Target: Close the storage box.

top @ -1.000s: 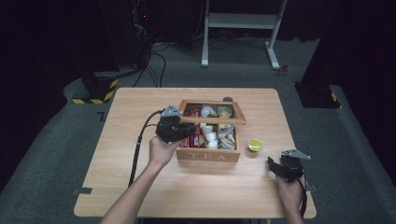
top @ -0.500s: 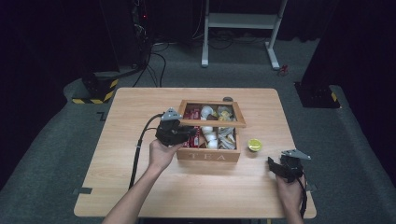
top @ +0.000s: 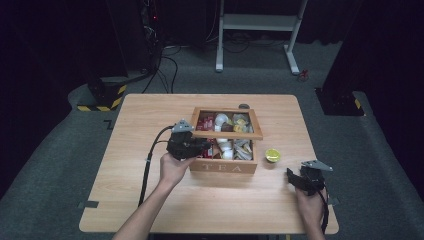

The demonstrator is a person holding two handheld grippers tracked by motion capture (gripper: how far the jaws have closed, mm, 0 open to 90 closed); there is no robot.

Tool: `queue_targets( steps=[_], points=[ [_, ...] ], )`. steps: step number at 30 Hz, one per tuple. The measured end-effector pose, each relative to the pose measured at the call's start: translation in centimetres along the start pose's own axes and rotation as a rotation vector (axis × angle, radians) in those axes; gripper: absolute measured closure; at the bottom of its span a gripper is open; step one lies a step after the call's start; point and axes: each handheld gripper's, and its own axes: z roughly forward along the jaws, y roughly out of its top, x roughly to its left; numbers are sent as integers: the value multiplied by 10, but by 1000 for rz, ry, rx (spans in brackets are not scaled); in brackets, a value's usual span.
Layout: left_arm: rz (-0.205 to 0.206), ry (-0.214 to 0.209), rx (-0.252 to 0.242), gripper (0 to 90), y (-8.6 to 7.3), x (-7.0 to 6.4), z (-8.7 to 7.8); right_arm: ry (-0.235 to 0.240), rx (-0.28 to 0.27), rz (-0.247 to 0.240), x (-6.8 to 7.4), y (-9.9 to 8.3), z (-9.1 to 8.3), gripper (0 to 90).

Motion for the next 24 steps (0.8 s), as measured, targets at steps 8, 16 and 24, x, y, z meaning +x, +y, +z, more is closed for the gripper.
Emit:
queue_targets(
  steps=[8,16,24],
  points=[
    [5,2,5,687,-5,-1,1,0,0,0,0,0,0,392],
    [11,1,13,683,-9,-2,2,0,0,0,0,0,0,391],
    [15,-3,30,685,-14,-1,4,1,0,1,0,0,0,391]
  ],
)
